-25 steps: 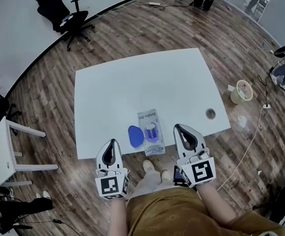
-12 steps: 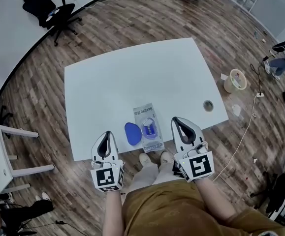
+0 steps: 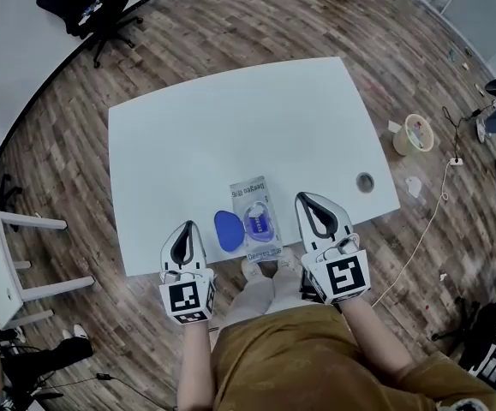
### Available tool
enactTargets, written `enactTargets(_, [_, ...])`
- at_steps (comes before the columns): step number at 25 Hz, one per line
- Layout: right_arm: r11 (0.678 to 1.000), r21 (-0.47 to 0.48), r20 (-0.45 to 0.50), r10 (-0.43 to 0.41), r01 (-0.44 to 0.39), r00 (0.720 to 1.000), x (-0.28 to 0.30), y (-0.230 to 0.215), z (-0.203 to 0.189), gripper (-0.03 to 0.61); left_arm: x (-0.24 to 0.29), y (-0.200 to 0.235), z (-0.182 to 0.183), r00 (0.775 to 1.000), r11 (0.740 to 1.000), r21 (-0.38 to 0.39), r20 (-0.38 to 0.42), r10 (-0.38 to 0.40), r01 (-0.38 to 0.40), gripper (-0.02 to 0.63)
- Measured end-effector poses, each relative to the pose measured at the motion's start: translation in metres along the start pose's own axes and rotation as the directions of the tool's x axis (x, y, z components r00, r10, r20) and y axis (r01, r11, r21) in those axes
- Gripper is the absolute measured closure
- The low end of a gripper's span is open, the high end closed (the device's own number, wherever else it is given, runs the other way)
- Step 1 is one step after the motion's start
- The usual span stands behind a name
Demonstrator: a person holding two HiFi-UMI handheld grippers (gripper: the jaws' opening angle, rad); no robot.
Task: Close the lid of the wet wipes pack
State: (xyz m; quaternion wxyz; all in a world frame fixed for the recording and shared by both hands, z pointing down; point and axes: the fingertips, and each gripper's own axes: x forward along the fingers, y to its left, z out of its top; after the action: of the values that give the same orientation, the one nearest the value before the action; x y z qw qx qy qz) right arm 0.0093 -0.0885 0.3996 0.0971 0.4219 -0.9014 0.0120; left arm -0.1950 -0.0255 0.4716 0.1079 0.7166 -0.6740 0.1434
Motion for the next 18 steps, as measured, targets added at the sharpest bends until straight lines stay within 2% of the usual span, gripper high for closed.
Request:
enactTargets(6, [1.000, 0.012, -0.013, 0.022, -0.022, 1.000, 0.008, -0.005, -0.005, 0.572, 0.008, -0.001, -0.025, 0.998, 0.998, 0.058, -0.066, 0.019, -0.015, 0.618])
enactTargets(10, [0.999, 0.016, -0.013, 0.035, -0.034, 0.999, 0.010, -0.006, -0.008, 0.572, 0.015, 0.000, -0.039, 0.995, 0.998, 0.066, -0.099, 0.025, -0.018, 0.618])
enactTargets(15, [0.999, 0.021, -0.061, 0.044, -0.043, 0.997, 0.015, -0.007, -0.028, 0.572, 0.021, -0.001, -0.049, 0.993, 0.996, 0.082, -0.113, 0.038, -0.029, 0.618])
enactTargets(18, [0.997, 0.017, -0.091, 0.076, -0.074, 0.993, 0.019, -0.002, -0.046, 0.572, 0.023, -0.001, -0.054, 0.990, 0.994, 0.108, -0.131, 0.044, -0.029, 0.618])
